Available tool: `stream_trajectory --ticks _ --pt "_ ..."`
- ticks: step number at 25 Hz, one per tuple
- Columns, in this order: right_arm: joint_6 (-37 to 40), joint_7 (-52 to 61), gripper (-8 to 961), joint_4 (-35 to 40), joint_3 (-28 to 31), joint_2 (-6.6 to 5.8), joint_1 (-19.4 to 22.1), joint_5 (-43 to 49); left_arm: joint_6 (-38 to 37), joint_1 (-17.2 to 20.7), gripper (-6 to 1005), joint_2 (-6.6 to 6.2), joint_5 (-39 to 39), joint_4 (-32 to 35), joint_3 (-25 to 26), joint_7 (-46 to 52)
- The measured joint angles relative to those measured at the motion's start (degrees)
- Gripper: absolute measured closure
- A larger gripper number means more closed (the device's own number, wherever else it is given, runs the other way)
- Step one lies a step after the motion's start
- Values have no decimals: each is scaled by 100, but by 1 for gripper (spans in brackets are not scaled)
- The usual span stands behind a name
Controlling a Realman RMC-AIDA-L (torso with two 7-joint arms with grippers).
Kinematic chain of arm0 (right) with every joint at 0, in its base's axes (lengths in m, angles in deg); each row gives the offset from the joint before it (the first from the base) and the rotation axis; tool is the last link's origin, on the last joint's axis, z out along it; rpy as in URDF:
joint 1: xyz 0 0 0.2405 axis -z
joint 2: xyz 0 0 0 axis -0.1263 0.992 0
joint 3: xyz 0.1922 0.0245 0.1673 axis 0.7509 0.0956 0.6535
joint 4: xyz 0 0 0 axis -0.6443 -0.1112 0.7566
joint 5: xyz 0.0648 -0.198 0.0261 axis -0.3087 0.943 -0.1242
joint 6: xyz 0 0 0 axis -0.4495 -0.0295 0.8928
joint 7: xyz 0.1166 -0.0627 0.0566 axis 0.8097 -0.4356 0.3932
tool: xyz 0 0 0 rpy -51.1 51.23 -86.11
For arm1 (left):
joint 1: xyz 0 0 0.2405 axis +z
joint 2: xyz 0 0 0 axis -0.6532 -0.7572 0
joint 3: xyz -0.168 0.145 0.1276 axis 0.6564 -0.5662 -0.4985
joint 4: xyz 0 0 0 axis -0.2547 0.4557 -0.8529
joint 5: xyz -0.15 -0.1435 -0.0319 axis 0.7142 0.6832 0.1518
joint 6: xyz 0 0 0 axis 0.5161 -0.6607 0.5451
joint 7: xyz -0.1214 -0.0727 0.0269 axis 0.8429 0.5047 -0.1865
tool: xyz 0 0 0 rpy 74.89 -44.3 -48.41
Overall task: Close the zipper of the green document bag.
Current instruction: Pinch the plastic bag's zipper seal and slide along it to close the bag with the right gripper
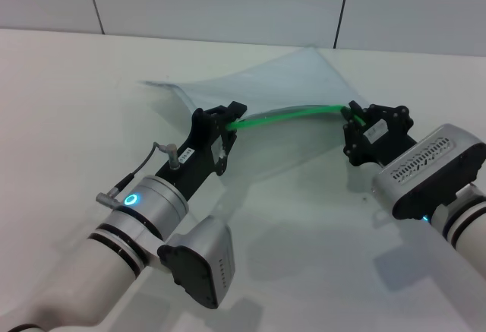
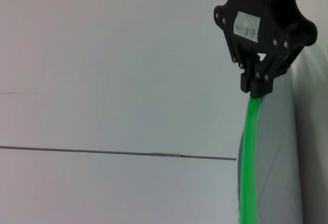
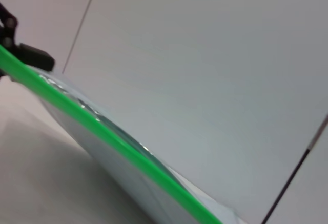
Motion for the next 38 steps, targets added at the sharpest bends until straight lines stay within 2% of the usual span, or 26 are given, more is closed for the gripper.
stream_trajectory --ticks 11,19,38 --pt "-45 27 880 -63 0 0 7 -193 -5 0 944 0 0 0 1 0" --pt "-780 58 880 6 -35 0 256 -278 -7 0 944 0 1 0 1 1" --pt "-849 59 881 -46 -4 10 314 -281 38 0 944 0 -10 -4 0 -7"
